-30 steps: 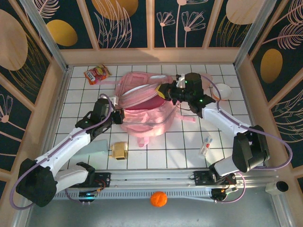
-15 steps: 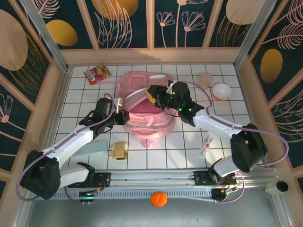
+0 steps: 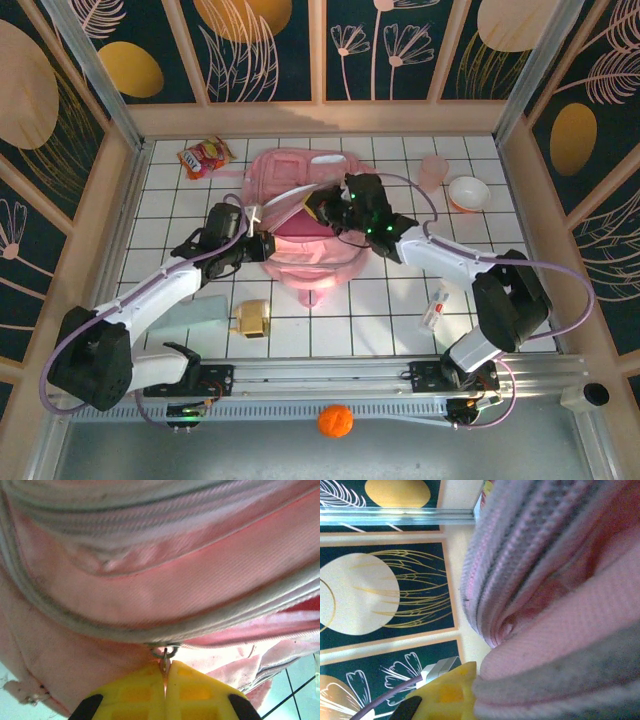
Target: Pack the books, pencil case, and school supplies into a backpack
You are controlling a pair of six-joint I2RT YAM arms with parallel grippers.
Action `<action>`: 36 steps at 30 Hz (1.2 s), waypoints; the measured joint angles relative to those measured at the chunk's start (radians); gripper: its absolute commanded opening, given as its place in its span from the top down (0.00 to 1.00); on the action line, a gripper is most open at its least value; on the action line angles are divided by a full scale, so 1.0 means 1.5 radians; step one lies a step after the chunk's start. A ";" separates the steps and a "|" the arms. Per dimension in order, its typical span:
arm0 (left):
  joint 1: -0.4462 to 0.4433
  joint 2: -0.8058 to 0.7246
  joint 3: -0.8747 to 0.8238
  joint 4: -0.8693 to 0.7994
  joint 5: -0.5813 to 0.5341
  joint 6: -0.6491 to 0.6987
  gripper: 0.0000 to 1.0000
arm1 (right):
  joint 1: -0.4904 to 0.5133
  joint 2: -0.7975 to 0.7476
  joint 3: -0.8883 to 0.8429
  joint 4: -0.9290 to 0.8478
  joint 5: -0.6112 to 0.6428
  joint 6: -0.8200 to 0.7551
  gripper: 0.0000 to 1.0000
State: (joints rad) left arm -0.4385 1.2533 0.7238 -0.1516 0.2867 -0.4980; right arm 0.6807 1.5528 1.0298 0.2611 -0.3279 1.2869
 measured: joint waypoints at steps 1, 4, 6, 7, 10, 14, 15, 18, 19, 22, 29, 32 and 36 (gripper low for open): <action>0.000 -0.001 0.002 -0.002 -0.002 0.003 1.00 | -0.012 0.000 0.008 -0.017 -0.020 -0.015 1.00; 0.001 -0.002 0.017 -0.008 -0.002 0.017 1.00 | -0.061 -0.001 0.032 -0.069 -0.096 -0.057 1.00; 0.001 -0.002 0.031 -0.012 -0.002 0.034 1.00 | -0.096 -0.001 0.054 -0.110 -0.146 -0.088 1.00; 0.001 -0.003 0.037 -0.014 -0.002 0.042 1.00 | -0.110 -0.001 0.065 -0.126 -0.167 -0.102 1.00; 0.001 -0.004 0.054 -0.032 -0.010 0.070 1.00 | -0.145 -0.001 0.093 -0.160 -0.223 -0.132 1.00; 0.010 0.002 0.077 -0.057 -0.031 0.106 1.00 | -0.167 -0.001 0.110 -0.188 -0.272 -0.158 1.00; 0.014 0.006 0.082 -0.061 -0.040 0.117 1.00 | -0.170 -0.001 0.112 -0.193 -0.281 -0.162 1.00; 0.025 0.028 0.096 -0.070 -0.064 0.147 1.00 | -0.172 -0.001 0.119 -0.204 -0.297 -0.174 1.00; 0.028 0.037 0.100 -0.071 -0.071 0.156 1.00 | -0.172 -0.001 0.120 -0.208 -0.301 -0.175 1.00; 0.040 0.063 0.114 -0.073 -0.088 0.182 1.00 | -0.174 -0.001 0.121 -0.212 -0.313 -0.177 1.00; 0.090 0.135 0.126 -0.035 -0.135 0.229 1.00 | -0.200 0.004 0.140 -0.202 -0.356 -0.173 1.00; 0.097 0.171 0.144 -0.025 -0.145 0.243 0.93 | -0.204 0.015 0.166 -0.202 -0.364 -0.174 1.00; 0.097 0.183 0.178 -0.012 -0.137 0.255 0.70 | -0.205 0.027 0.188 -0.210 -0.363 -0.180 1.00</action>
State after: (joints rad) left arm -0.2935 1.5284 0.9909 -0.1703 0.0818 -0.1162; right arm 0.3737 1.5929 1.3117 -0.0532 -0.8726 1.0172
